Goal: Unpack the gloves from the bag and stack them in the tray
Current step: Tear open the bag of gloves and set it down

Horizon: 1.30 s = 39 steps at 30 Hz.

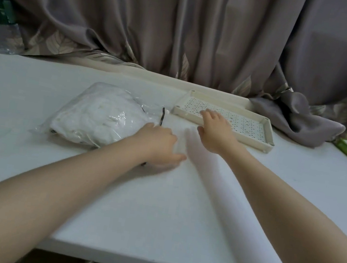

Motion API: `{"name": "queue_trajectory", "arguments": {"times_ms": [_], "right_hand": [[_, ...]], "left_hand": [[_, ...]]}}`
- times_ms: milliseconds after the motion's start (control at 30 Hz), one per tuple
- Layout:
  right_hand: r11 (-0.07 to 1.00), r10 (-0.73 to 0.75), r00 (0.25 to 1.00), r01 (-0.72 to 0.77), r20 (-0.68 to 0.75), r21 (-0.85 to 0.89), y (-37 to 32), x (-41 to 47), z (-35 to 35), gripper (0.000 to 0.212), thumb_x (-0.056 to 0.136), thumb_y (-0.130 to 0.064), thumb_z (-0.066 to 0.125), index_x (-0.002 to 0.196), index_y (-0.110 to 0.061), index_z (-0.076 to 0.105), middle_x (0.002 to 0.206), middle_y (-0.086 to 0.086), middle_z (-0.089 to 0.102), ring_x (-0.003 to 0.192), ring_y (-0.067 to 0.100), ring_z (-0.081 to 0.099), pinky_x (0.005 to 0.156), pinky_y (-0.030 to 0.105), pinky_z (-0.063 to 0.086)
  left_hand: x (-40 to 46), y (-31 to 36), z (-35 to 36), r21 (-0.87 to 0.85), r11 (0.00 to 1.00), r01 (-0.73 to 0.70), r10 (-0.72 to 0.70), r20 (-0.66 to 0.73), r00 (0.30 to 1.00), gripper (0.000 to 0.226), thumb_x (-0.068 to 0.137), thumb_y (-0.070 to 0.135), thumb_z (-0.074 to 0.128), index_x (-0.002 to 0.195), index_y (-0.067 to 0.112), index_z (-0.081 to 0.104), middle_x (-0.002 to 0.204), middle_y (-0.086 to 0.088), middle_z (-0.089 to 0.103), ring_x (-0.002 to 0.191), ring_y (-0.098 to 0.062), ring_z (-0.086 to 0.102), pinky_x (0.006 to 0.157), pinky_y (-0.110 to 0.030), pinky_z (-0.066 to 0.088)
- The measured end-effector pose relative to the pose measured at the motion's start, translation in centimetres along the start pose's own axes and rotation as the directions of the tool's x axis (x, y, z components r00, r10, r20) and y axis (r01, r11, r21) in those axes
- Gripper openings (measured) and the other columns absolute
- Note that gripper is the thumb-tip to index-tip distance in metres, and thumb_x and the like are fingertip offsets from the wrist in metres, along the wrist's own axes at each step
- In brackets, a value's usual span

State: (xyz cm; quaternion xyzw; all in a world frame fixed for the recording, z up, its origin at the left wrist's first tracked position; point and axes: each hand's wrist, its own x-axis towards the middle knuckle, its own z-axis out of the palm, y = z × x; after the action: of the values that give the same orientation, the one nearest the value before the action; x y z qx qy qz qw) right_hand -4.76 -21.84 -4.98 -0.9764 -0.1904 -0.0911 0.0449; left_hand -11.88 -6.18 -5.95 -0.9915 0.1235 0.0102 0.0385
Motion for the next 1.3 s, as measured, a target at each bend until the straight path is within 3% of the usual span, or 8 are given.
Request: {"name": "queue_trajectory", "arguments": {"times_ms": [67, 167, 400, 633, 967, 1100, 1200, 1300], "right_hand": [[0.994, 0.102, 0.991, -0.100, 0.087, -0.033, 0.2, 0.9, 1.6, 0.060, 0.099, -0.017, 0.032, 0.151, -0.013, 0.002, 0.159, 0.007, 0.002, 0.146, 0.027, 0.002, 0.117, 0.045, 0.003], [0.986, 0.158, 0.977, -0.165, 0.141, 0.032, 0.9, 1.6, 2.9, 0.064, 0.098, -0.014, 0.028, 0.150, -0.018, -0.009, 0.159, 0.003, 0.002, 0.146, 0.027, 0.001, 0.116, 0.048, -0.001], [0.992, 0.120, 0.989, -0.116, 0.088, -0.048, 4.0, -1.0, 1.7, 0.035, 0.097, -0.021, 0.034, 0.131, -0.022, 0.044, 0.129, 0.011, 0.048, 0.118, 0.034, 0.042, 0.099, 0.039, 0.031], [0.988, 0.133, 0.973, -0.114, 0.187, -0.106, 4.0, -6.8, -0.9, 0.018, 0.087, -0.008, 0.039, 0.084, -0.023, 0.050, 0.104, 0.003, 0.061, 0.089, 0.024, 0.047, 0.076, 0.031, 0.031], [0.933, 0.298, 0.939, -0.250, 0.169, -0.259, 4.9, -8.8, -0.6, 0.029, 0.097, -0.018, 0.031, 0.119, -0.011, 0.049, 0.123, 0.013, 0.055, 0.114, 0.033, 0.046, 0.091, 0.037, 0.036], [0.974, 0.227, 0.927, -0.215, 0.298, -0.074, 2.7, -7.7, -4.0, 0.032, 0.097, -0.023, 0.043, 0.124, -0.006, 0.051, 0.128, 0.014, 0.050, 0.116, 0.032, 0.048, 0.086, 0.031, 0.037], [0.961, 0.085, 0.994, -0.099, 0.066, 0.256, -0.8, -7.6, -6.1, 0.044, 0.087, 0.000, 0.039, 0.126, -0.011, 0.054, 0.133, 0.008, 0.047, 0.120, 0.026, 0.046, 0.085, 0.025, 0.036], [0.916, 0.012, 0.995, 0.028, -0.097, 0.401, -4.1, -7.2, -6.0, 0.039, 0.087, 0.000, 0.038, 0.115, -0.011, 0.064, 0.123, 0.007, 0.058, 0.112, 0.023, 0.052, 0.079, 0.022, 0.036]], "left_hand": [[-0.4, -0.4, 1.2, 0.016, 0.999, 0.038, -0.038, 0.043, 0.998, 0.073, 0.083, 0.072, 0.030, 0.126, 0.015, 0.046, 0.131, -0.004, 0.046, 0.125, -0.023, 0.041, 0.111, -0.042, 0.019], [-0.7, -0.9, 2.0, 0.026, 0.999, 0.047, -0.048, 0.033, 0.998, 0.088, 0.081, 0.076, 0.027, 0.144, 0.014, 0.026, 0.148, -0.002, 0.029, 0.138, -0.019, 0.026, 0.116, -0.042, 0.006], [-0.9, -1.9, 1.8, 0.024, 0.995, 0.100, -0.102, 0.078, 0.992, 0.098, 0.078, 0.080, 0.025, 0.150, 0.016, 0.009, 0.158, -0.003, 0.006, 0.145, -0.014, 0.007, 0.118, -0.039, -0.002], [-1.7, -1.2, 1.6, -0.080, 0.984, 0.158, -0.147, 0.136, 0.980, 0.106, 0.076, 0.081, 0.029, 0.150, 0.010, 0.002, 0.158, -0.007, 0.000, 0.145, -0.019, 0.002, 0.118, -0.036, 0.001], [-1.3, 0.6, 2.5, -0.130, 0.991, 0.041, -0.024, 0.124, 0.992, 0.096, 0.082, 0.076, 0.027, 0.150, 0.016, -0.004, 0.158, -0.001, -0.010, 0.145, -0.020, -0.006, 0.118, -0.034, -0.002], [-0.2, 1.1, 1.9, -0.378, 0.926, -0.010, 0.039, 0.068, 0.997, 0.069, 0.094, 0.058, 0.028, 0.150, 0.020, 0.015, 0.158, 0.002, 0.010, 0.144, -0.013, 0.009, 0.116, -0.031, 0.006], [-0.7, 0.6, 0.4, -0.764, 0.640, -0.076, -0.082, -0.167, 0.983, 0.035, 0.098, 0.017, 0.040, 0.130, 0.023, 0.053, 0.128, 0.009, 0.055, 0.120, -0.007, 0.048, 0.097, -0.018, 0.032], [-1.3, -1.0, -1.6, -0.628, 0.776, -0.053, -0.307, -0.451, 0.838, 0.034, 0.086, 0.004, 0.045, 0.106, 0.018, 0.069, 0.101, 0.002, 0.069, 0.098, -0.018, 0.061, 0.085, -0.028, 0.047]]}}
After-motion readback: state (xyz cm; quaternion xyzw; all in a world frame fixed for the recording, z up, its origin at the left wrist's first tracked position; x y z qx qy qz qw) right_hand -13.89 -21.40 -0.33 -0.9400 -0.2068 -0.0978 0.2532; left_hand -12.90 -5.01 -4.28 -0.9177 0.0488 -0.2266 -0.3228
